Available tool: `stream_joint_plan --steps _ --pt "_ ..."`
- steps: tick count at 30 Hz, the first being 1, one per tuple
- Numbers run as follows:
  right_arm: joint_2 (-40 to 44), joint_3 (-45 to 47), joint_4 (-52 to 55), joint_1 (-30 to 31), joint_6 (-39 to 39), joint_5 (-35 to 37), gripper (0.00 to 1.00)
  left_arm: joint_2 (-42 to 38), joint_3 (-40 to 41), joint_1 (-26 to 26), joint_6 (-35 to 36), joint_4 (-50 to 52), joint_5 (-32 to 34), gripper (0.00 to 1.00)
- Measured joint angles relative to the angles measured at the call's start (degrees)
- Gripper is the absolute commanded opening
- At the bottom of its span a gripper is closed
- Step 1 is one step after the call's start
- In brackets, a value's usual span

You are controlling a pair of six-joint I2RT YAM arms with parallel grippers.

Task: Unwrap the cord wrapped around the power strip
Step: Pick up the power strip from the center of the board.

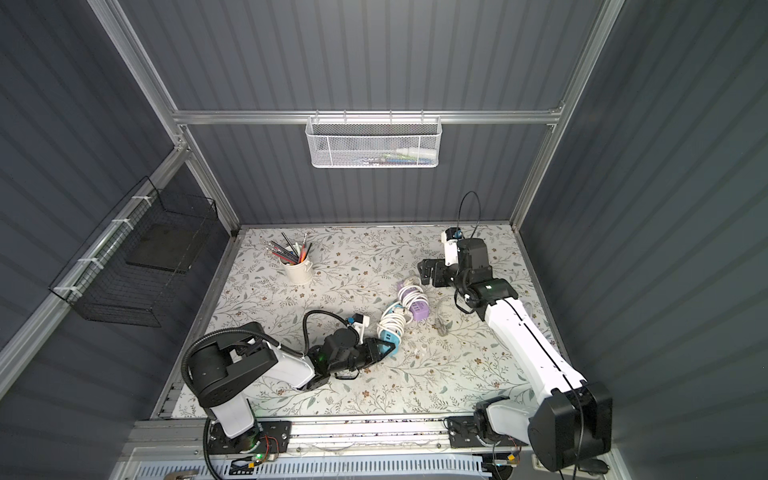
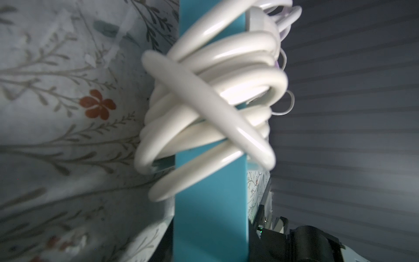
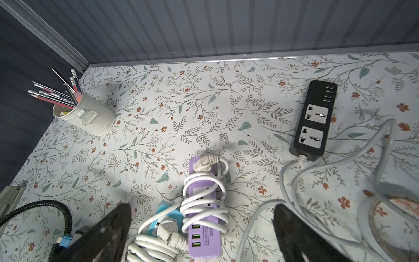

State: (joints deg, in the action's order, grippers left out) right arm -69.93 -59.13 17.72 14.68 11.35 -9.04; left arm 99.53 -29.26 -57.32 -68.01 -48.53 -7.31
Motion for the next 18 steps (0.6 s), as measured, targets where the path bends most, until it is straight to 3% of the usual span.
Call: stream_joint_plan --steps 10,14,18 --pt "4.61 0.87 -0.15 0.35 -1.14 -2.08 0.99 -13.35 -21.57 5.16 22.32 45.79 2.73 0.00" --pt "5.44 1.14 -0.59 1.11 -1.49 -3.91 0.99 -13.62 -30.95 8.94 31.82 58.55 2.86 0.00" --pt "8.39 2.12 -1.53 2.60 -2.47 -5.62 0.99 -8.90 -44.33 11.96 43.10 73.59 2.82 0.00"
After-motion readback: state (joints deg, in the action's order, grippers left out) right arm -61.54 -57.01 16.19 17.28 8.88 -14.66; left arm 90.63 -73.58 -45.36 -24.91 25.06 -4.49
